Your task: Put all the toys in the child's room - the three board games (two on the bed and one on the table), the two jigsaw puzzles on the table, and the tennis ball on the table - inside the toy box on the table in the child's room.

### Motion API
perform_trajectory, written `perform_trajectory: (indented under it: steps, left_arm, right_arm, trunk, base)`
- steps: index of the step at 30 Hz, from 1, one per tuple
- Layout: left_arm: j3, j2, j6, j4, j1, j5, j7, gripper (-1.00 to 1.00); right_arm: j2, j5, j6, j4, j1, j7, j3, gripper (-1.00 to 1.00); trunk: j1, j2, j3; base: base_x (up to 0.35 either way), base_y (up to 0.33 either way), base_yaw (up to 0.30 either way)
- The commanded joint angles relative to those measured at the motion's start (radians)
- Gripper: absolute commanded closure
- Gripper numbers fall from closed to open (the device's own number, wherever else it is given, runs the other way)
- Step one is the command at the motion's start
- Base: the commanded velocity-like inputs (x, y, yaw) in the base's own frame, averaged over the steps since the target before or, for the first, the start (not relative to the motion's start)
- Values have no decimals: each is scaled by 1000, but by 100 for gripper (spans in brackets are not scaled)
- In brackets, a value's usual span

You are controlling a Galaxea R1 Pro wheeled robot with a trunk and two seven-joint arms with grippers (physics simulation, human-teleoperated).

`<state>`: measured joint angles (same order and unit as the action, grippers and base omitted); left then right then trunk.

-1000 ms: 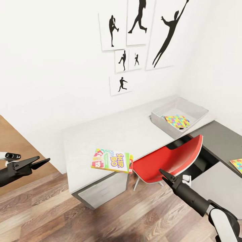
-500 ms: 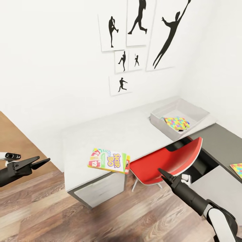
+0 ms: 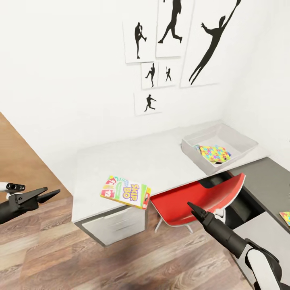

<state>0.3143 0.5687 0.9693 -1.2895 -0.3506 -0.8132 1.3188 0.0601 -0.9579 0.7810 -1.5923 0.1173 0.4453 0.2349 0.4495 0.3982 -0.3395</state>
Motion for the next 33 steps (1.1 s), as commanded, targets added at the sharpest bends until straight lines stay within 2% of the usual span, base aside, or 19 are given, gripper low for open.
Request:
perform_trajectory:
  steps: [1, 14, 16, 20, 27, 33]
  left_arm:
    - [-1, 0, 9, -1, -1, -3, 0, -100]
    - [-3, 0, 9, 0, -1, -3, -1, -100]
    - [-2, 0, 9, 0, -1, -3, -1, -100]
    - [-2, 0, 9, 1, -1, -3, -1, -100]
    - [-2, 0, 9, 0, -1, -3, -1, -100]
    - [-5, -1, 9, 0, -1, -3, -3, -100]
  right_arm:
    - [0, -1, 6, 0, 1, 3, 1, -100]
    - [-1, -1, 6, -1, 1, 4, 0, -100]
    - [-1, -1, 6, -1, 1, 4, -5, -100]
    - [4, 1, 4, -1, 1, 1, -42, -100]
    - [-1, 45, 4, -1, 2, 0, -53, -100]
    - [-3, 54, 4, -1, 4, 0, -59, -100]
  trunk:
    - [1, 2, -2]
    - [1, 2, -2]
    - [1, 2, -2]
    - [1, 2, -2]
    - [1, 2, -2]
    - [1, 2, -2]
  base:
    - [0, -297, 34]
    - [0, -281, 2]
    - [0, -91, 0]
    - [0, -30, 0]
    - [0, -32, 0]
    - [0, -250, 0]
